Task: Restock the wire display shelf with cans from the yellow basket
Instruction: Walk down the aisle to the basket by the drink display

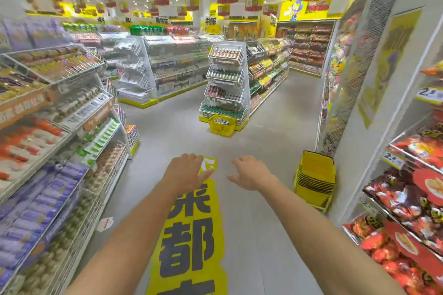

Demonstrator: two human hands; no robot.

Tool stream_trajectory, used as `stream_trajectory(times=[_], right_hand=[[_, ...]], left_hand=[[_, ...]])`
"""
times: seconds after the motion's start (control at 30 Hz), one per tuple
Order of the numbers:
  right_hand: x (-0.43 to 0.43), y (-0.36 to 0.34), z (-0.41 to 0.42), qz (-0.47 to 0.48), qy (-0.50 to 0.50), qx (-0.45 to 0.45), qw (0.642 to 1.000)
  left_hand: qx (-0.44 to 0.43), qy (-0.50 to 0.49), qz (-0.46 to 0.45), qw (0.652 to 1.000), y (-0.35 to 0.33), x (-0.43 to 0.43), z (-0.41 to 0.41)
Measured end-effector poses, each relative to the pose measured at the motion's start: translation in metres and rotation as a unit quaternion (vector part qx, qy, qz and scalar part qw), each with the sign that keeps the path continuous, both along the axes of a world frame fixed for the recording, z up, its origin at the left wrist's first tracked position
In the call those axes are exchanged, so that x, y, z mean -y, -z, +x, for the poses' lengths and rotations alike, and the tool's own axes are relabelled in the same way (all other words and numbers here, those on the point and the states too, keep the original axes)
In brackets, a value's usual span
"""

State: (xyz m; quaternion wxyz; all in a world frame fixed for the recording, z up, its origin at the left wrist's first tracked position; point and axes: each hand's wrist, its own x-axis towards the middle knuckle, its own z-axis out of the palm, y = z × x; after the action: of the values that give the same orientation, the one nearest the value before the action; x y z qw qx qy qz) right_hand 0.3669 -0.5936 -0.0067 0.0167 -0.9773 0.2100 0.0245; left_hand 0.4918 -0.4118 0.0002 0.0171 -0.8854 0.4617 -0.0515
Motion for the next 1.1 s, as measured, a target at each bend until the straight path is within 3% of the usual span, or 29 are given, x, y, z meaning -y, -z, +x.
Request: stream_trajectory(times=[0.67,1.1], right_hand=[[0.222,0.0,0.38,-0.009,0.034,0.017,0.999],[0.454,0.017,0.616,-0.006,0.018,0.019,1.0]], left_hand=[[0.004,0.034,0.0,0.999,0.011,0.234,0.41],[0.015,0.016,0.05,0.998,0.022,0.433,0.641]])
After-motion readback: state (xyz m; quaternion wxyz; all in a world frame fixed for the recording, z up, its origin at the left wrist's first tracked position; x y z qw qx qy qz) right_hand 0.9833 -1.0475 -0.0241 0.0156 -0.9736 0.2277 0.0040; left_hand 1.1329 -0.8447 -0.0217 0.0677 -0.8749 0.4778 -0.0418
